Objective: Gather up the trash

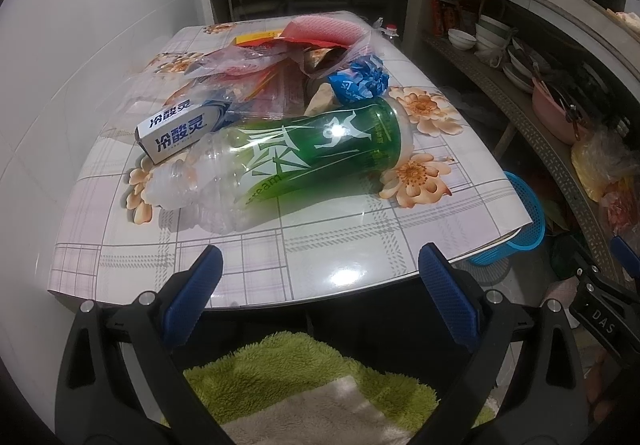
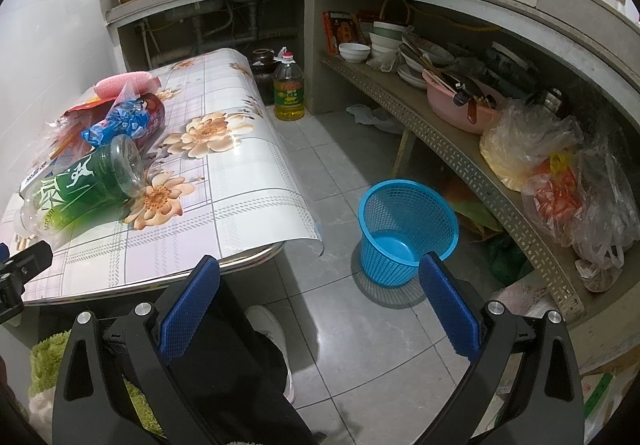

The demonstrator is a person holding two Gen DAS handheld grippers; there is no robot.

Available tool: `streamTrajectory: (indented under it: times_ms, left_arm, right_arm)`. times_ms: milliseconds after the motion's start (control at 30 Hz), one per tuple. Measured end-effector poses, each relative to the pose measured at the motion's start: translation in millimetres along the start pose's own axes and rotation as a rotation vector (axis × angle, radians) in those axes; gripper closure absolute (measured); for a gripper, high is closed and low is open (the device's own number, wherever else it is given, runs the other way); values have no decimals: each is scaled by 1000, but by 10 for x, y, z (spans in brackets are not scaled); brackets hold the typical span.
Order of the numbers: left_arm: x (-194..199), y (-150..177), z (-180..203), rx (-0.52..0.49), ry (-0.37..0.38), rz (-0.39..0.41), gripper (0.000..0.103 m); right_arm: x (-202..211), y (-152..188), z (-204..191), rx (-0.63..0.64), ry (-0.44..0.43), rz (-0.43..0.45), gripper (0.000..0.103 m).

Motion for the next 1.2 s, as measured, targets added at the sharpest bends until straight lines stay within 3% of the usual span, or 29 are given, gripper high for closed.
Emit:
streamTrajectory:
  times_ms: [1200]
  left_arm:
    - [-75,105,-37,6,-13,-23,9]
  right_arm:
    - [-64,68,-13,-11,-12,-15,6]
Point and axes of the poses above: each gripper's, at about its wrist camera, not at the fingertips, and x roughly against the way its jaws point, z to its right, y to its underside, the point moved 10 cm from there along -x, roughly the way its jaws point, and after that the axes turned 3 degrees about y, right-handed, at the moved point
